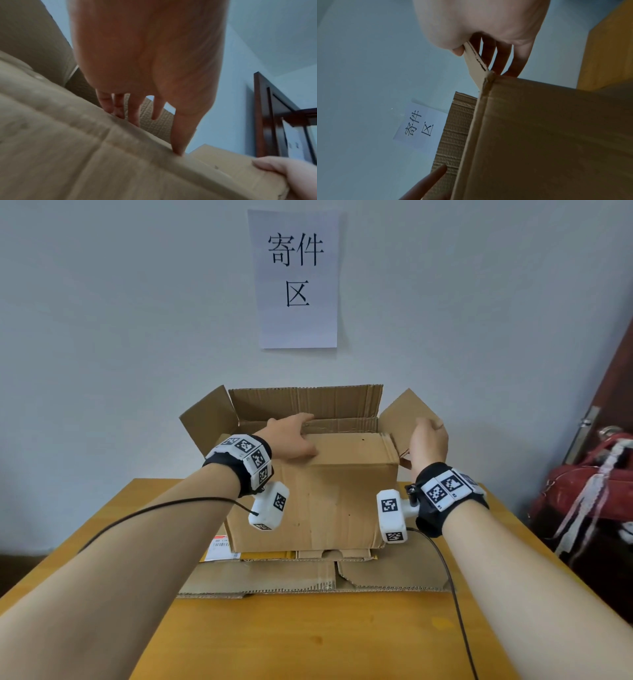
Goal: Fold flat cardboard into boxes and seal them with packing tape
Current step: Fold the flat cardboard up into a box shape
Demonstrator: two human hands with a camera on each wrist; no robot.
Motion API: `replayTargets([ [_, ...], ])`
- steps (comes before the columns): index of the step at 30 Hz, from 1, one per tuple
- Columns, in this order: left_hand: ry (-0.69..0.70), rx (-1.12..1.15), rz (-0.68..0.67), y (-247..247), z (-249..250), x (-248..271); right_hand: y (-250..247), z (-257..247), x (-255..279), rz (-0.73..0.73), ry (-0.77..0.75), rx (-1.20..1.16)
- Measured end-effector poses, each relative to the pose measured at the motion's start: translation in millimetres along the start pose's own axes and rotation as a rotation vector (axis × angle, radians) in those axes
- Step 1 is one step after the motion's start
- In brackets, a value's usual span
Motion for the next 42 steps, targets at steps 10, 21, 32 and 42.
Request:
replayTargets([
  [10, 0.101, -0.189, -0.125, 1, 15, 14, -4, 8, -5, -0.01, 0.139, -0.11],
  [21, 0.219, -0.51, 0.38, -16, 32, 24, -13, 9, -1, -0.068, 0.245, -0.194],
  [32, 0.274, -0.239, 0.405, 19, -8, 38, 7, 4, 28, -0.231, -0.204, 0.078],
  [42, 0.241, -0.082, 0.312, 26, -12, 36, 11, 11, 29, -0.302, -0.234, 0.45],
])
Point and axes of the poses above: each hand's wrist, its own x-axis away from the middle knuckle, its own y-axis out of the palm, z = x × y, the point moved 4 cm from there along -x, towards the middle knuckle, and after that the axes turned 11 degrees about y, right-handed, at the moved point
